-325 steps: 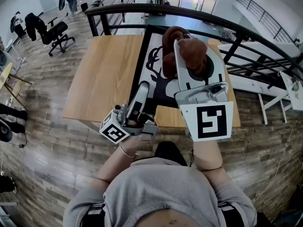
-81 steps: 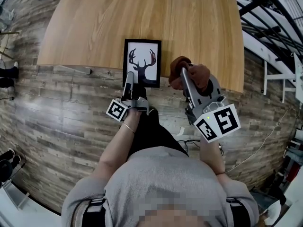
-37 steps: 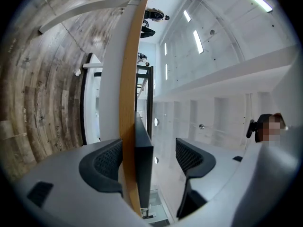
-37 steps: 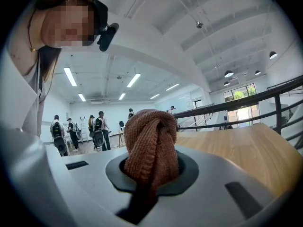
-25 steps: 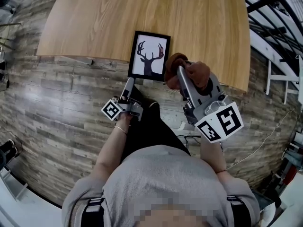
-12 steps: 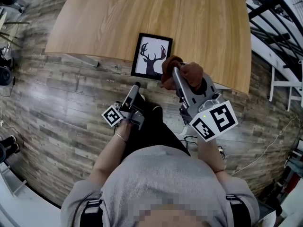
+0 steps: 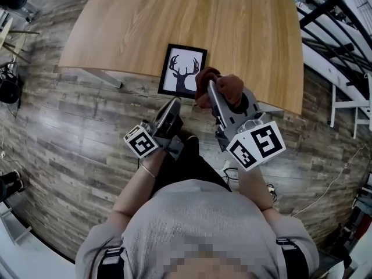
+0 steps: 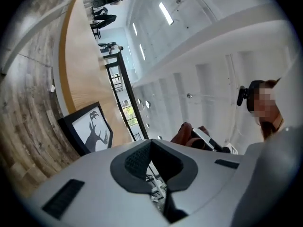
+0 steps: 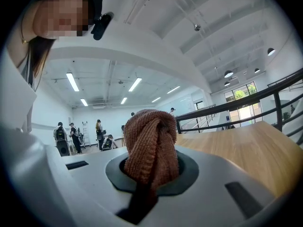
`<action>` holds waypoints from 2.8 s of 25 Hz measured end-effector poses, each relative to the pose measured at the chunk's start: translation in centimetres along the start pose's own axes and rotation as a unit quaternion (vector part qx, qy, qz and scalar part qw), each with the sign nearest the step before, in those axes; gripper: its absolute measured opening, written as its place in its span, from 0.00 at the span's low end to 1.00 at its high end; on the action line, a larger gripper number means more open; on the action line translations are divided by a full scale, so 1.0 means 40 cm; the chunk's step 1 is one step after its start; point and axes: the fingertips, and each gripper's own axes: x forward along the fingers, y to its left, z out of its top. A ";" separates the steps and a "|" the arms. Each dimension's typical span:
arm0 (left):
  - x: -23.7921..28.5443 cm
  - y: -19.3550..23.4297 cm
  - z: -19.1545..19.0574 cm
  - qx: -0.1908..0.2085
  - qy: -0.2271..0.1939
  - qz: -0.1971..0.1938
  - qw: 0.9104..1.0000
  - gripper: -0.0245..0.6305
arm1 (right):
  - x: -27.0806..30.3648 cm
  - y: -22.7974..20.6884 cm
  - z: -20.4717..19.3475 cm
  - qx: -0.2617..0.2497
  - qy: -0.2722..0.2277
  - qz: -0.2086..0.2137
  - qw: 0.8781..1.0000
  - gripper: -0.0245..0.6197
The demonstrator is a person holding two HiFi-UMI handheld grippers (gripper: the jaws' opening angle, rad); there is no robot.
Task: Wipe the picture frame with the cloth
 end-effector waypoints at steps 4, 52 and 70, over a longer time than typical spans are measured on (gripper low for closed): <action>0.019 -0.052 0.013 0.055 0.010 0.028 0.998 0.05 | -0.018 0.016 0.010 -0.006 -0.008 -0.022 1.000 0.11; -0.348 -0.558 0.000 0.435 0.039 0.066 0.897 0.05 | -0.342 0.566 -0.008 -0.038 -0.091 -0.161 0.982 0.11; -0.353 -0.553 -0.012 0.442 0.022 0.076 0.894 0.05 | -0.374 0.556 -0.031 -0.043 -0.091 -0.154 0.983 0.11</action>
